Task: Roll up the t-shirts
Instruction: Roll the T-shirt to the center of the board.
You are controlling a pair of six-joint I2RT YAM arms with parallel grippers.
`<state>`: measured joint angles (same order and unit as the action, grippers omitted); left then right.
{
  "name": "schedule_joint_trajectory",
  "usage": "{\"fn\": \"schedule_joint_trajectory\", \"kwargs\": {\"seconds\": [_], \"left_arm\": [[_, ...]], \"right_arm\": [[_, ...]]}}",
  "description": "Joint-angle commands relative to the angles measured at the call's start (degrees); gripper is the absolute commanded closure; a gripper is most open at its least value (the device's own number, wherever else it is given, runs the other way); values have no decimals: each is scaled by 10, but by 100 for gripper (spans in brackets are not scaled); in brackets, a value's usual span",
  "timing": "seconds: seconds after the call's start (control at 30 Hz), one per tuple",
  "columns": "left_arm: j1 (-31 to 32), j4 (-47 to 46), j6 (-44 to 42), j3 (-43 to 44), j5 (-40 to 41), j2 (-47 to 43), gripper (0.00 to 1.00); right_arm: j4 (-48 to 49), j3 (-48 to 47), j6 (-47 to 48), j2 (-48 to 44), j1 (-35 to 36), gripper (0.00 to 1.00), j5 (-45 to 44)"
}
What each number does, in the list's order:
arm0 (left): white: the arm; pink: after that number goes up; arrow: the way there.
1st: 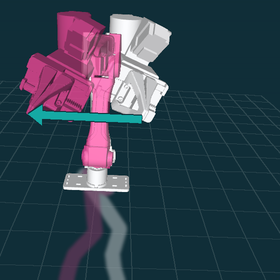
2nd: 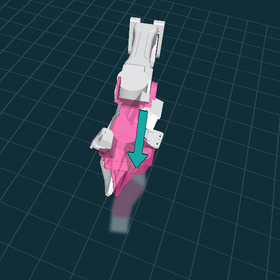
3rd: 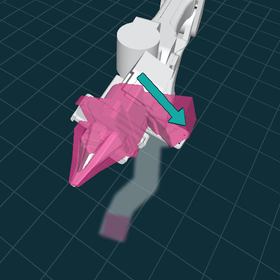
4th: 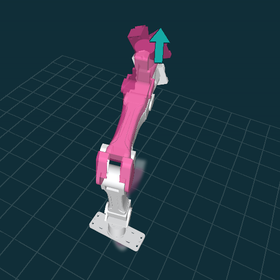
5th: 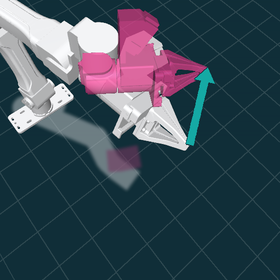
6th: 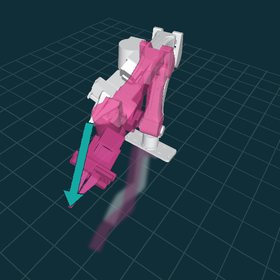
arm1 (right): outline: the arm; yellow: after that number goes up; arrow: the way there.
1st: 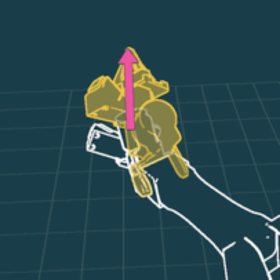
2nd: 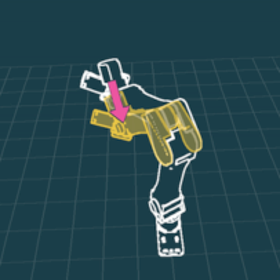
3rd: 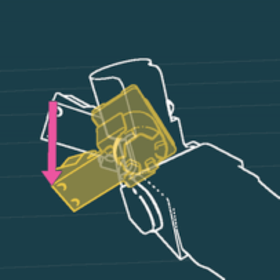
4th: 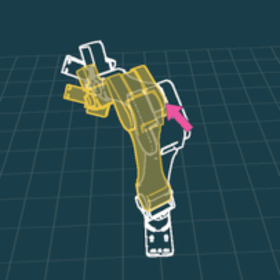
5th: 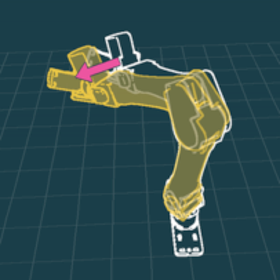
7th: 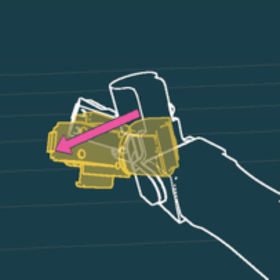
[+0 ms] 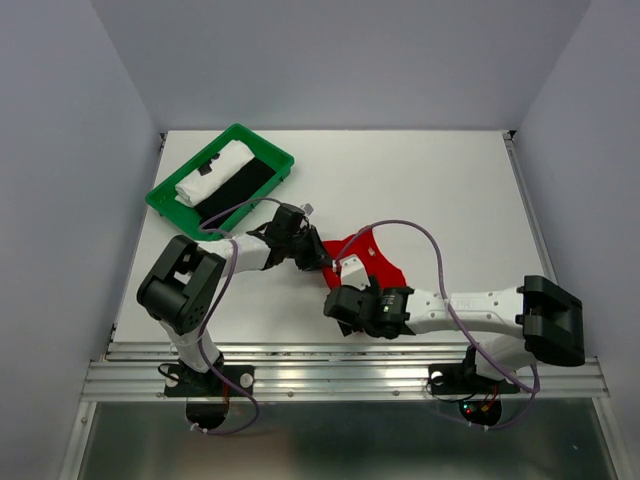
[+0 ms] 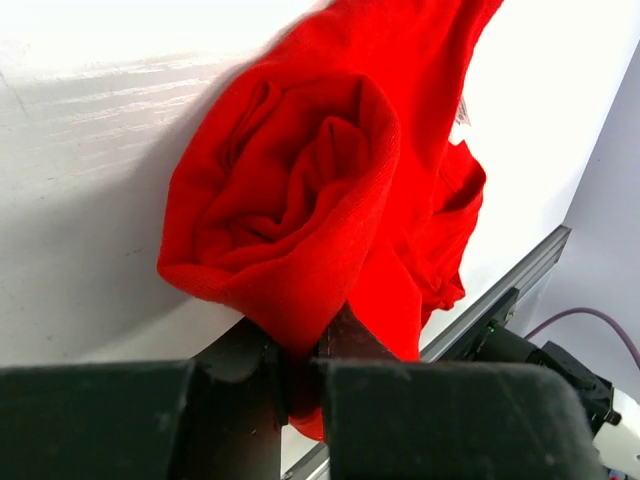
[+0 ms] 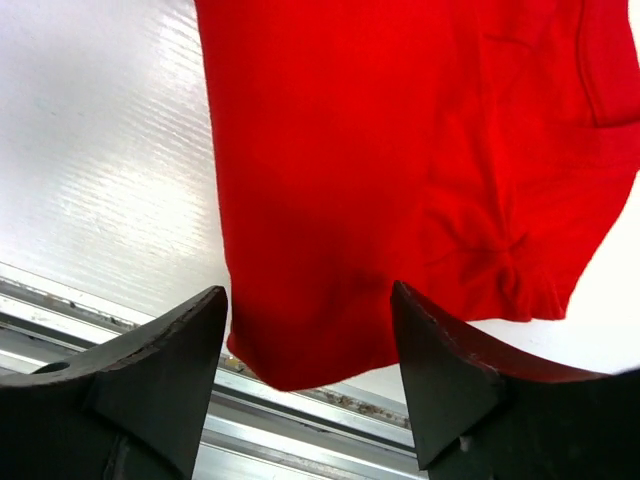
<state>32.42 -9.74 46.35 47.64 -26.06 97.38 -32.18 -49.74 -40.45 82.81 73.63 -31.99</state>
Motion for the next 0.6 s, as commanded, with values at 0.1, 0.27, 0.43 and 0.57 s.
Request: {"fn": "schedule_joint_trajectory", "kwargs": {"seconds": [0.1, 0.27, 0.43, 0.57], "left_arm": [[4, 49, 1, 37, 18, -24, 100], [4, 64, -1, 42, 25, -19, 100], [4, 75, -2, 47, 29, -19, 100], [4, 80, -4, 53, 30, -18, 100]], "right_arm": [[-47, -83, 34, 24, 6, 23, -43], [-84, -120, 36, 71, 29, 20, -76], [-96, -145, 26, 118, 42, 20, -88], [-82, -130, 14, 155, 42, 25, -79]]}}
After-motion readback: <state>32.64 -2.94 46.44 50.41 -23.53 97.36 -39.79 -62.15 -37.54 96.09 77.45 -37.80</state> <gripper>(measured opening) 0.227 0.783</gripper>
